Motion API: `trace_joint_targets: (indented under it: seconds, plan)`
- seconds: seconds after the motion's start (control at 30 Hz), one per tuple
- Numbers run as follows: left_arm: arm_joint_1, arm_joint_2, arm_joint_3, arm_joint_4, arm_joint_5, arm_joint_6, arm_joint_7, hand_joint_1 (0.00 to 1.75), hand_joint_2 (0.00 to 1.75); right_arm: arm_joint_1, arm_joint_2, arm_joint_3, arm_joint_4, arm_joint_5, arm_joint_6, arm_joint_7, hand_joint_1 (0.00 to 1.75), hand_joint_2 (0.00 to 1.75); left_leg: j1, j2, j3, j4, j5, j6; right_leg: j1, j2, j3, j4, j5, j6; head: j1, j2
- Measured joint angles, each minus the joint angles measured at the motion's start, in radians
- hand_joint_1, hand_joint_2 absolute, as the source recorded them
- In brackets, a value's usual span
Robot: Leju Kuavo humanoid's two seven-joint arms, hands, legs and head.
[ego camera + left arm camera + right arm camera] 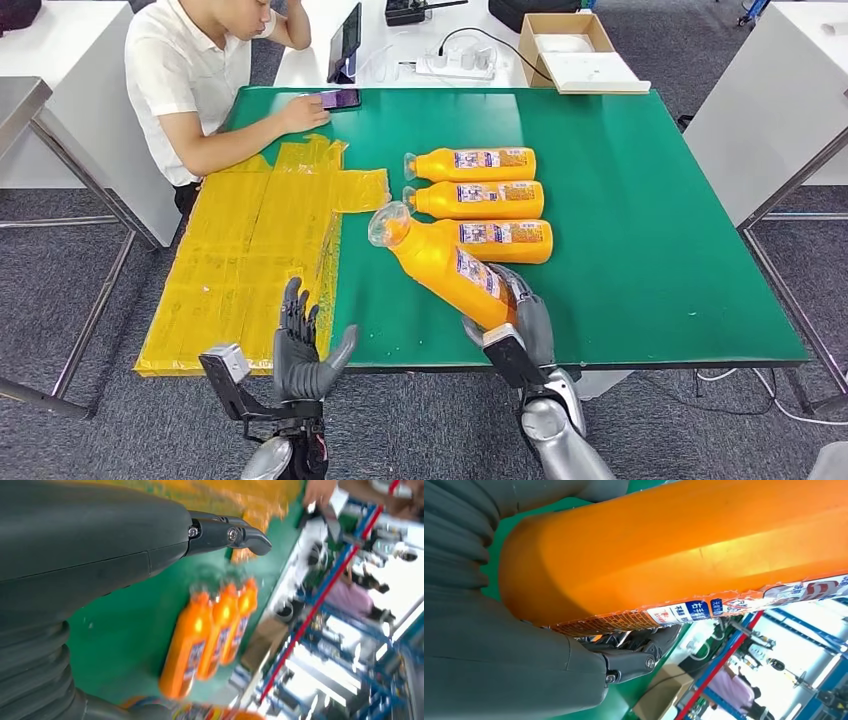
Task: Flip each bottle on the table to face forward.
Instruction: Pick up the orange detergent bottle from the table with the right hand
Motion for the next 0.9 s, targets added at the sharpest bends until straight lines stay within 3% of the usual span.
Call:
trace_joint_targets:
  seconds: [0.33, 0.47, 0.63, 0.9]
  plan:
    - [0.004, 0.006, -0.013, 0.000, -0.008, -0.022, -0.005, 0.00, 1.75, 0.015, 0.009, 0.006, -0.023, -0.006, 0.009, -0.005, 1.75, 1.75, 0.000, 0.000, 0.000, 0.000, 0.000, 0.000, 0.000, 0.000, 0.000, 0.000, 0.000, 0.000, 0.000, 0.000]
    - [0.001, 0.014, -0.030, 0.004, -0.051, -0.086, -0.018, 0.00, 1.75, 0.014, 0.017, 0.024, -0.023, -0.002, 0.036, -0.016, 1.75, 1.75, 0.000, 0.000, -0.001, 0.000, 0.000, 0.000, 0.000, 0.000, -0.001, 0.000, 0.000, 0.000, 0.000, 0.000]
    - [-0.025, 0.022, -0.052, 0.049, -0.055, -0.200, -0.026, 0.00, 1.75, 0.007, 0.059, 0.113, 0.020, 0.036, 0.065, -0.041, 1.75, 1.75, 0.001, 0.000, -0.001, 0.000, 0.000, 0.000, 0.001, 0.000, -0.001, 0.000, 0.000, 0.000, 0.000, 0.000]
    - [-0.068, 0.022, -0.053, 0.144, 0.028, -0.285, 0.055, 0.00, 1.75, -0.004, 0.113, 0.276, 0.135, 0.083, 0.050, -0.078, 1.75, 1.75, 0.001, 0.001, -0.001, 0.000, 0.000, 0.000, 0.001, 0.000, -0.002, 0.000, 0.000, 0.000, 0.000, 0.000]
